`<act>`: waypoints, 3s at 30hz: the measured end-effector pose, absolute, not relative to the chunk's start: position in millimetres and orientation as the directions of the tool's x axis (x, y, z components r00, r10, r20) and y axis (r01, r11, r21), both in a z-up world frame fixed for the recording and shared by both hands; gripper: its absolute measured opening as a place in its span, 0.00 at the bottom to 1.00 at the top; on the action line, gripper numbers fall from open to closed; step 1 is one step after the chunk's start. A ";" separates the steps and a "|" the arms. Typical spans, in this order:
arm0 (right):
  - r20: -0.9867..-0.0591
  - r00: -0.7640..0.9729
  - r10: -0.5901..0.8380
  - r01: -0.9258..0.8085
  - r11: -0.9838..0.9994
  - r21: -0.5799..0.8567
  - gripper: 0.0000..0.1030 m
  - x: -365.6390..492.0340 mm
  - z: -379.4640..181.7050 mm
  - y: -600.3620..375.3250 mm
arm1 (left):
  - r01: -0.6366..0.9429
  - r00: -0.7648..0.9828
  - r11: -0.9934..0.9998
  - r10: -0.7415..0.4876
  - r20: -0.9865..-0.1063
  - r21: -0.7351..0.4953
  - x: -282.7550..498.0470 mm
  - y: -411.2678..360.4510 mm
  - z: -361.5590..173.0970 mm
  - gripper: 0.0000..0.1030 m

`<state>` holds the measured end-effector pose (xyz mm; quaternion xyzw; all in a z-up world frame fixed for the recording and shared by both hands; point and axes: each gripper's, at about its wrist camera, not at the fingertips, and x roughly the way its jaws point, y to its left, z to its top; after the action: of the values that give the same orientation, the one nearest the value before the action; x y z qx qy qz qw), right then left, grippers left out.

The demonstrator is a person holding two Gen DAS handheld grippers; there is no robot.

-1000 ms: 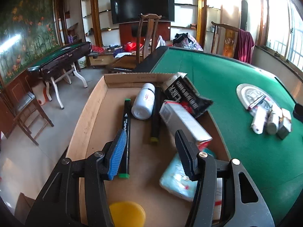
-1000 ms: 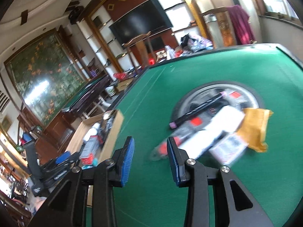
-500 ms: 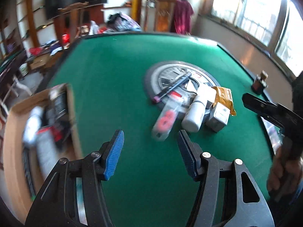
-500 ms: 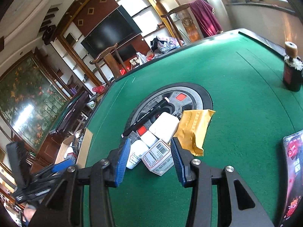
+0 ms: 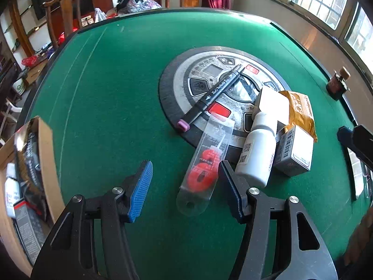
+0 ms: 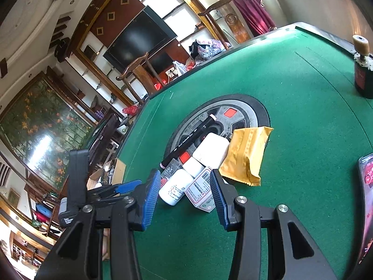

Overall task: Organize objects
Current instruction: 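Move both open grippers back over the items on the table, then grasp the clear blister pack with red item using the left gripper, then grasp the white barcode box with the right gripper while the left holds the blister pack, then carry the blister pack and barcode box over the cardboard tray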

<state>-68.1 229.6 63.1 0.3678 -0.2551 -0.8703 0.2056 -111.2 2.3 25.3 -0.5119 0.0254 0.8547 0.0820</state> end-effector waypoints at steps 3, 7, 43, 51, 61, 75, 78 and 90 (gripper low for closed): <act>-0.540 -0.643 -0.543 0.164 -0.787 0.595 0.43 -70.1 61.8 229.4 | -0.179 -0.450 -0.983 0.119 -0.885 -0.041 -117.5 9.2 23.9 0.57; -0.555 -0.639 -0.533 0.158 -0.797 0.583 0.43 -72.5 59.2 228.0 | -0.173 -0.463 -0.985 0.089 -0.882 -0.009 -121.9 16.9 14.4 0.59; -0.759 -0.530 -0.378 0.211 -0.926 0.313 0.44 -87.3 28.5 169.2 | -0.069 -0.571 -0.997 0.059 -0.819 -0.024 -79.3 4.5 9.8 0.28; -0.727 -0.578 -0.370 0.088 -0.914 0.396 0.57 -104.8 36.4 184.0 | -0.065 -0.573 -0.998 0.053 -0.818 -0.019 -79.9 4.3 10.1 0.28; -0.756 -0.572 -0.318 0.088 -0.940 0.329 0.37 -111.6 25.0 175.2 | -0.065 -0.579 -0.998 0.048 -0.814 -0.012 -78.6 4.6 10.5 0.28; -0.743 -0.597 -0.303 0.146 -0.952 0.270 0.36 -101.1 28.7 170.8 | -0.031 -0.602 -0.999 -0.008 -0.799 0.034 -78.1 6.1 10.5 0.27; -0.746 -0.608 -0.271 0.151 -0.962 0.226 0.37 -103.7 27.1 165.9 | -0.025 -0.611 -0.998 -0.034 -0.791 0.062 -79.0 8.2 9.1 0.28; -0.661 -0.704 -0.260 0.141 -0.963 0.228 0.35 -83.5 53.5 173.8 | 0.014 -0.702 -0.995 -0.079 -0.708 0.097 -64.9 7.4 29.7 0.27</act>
<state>-83.5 173.8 53.5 0.3689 -0.0805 -0.9196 0.1089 -64.9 7.4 29.7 -0.3852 0.0420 0.9215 -0.0253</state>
